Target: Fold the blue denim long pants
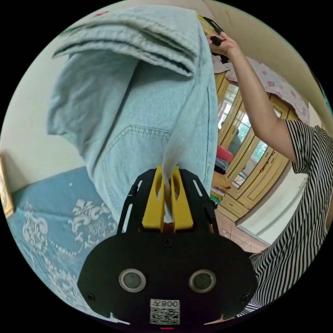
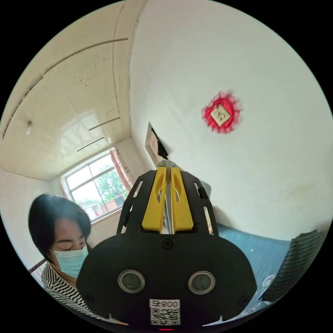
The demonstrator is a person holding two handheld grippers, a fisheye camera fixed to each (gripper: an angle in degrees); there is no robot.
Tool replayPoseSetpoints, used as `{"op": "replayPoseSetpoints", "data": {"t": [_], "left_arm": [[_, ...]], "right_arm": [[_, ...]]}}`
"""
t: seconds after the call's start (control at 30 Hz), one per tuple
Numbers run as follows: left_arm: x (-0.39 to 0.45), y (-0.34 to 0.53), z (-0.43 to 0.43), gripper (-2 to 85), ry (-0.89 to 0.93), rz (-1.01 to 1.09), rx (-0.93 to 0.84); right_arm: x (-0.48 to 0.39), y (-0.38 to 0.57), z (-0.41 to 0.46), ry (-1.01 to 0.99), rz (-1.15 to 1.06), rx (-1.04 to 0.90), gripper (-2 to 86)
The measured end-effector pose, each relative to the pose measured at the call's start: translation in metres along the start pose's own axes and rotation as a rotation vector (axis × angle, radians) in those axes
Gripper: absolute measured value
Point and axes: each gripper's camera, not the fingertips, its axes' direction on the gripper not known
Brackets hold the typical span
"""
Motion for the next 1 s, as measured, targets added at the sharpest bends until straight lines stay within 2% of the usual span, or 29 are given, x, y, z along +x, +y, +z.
{"op": "replayPoseSetpoints", "data": {"t": [0.17, 0.33, 0.4, 0.57, 0.73, 1.0], "left_arm": [[-0.005, 0.120, -0.079, 2.0, -0.135, -0.123, -0.008], [0.015, 0.220, -0.196, 0.6, -0.348, -0.273, 0.067], [0.026, 0.241, -0.232, 0.5, -0.415, -0.296, 0.085], [0.054, 0.288, -0.311, 0.5, -0.540, -0.291, 0.131], [0.071, 0.329, -0.380, 0.5, -0.641, -0.281, 0.174], [0.062, 0.358, -0.411, 0.3, -0.713, -0.243, 0.153]], "right_arm": [[-0.037, 0.066, 0.044, -0.102, 0.035, -0.078, 1.6], [-0.094, 0.105, 0.065, -0.101, 0.056, -0.129, 1.5], [-0.117, 0.111, 0.070, -0.059, 0.060, -0.142, 1.5], [-0.162, 0.125, 0.087, -0.150, 0.133, -0.124, 1.5], [-0.204, 0.133, 0.098, -0.172, 0.068, -0.126, 1.5], [-0.205, 0.157, 0.115, -0.172, 0.077, -0.098, 1.5]]}}
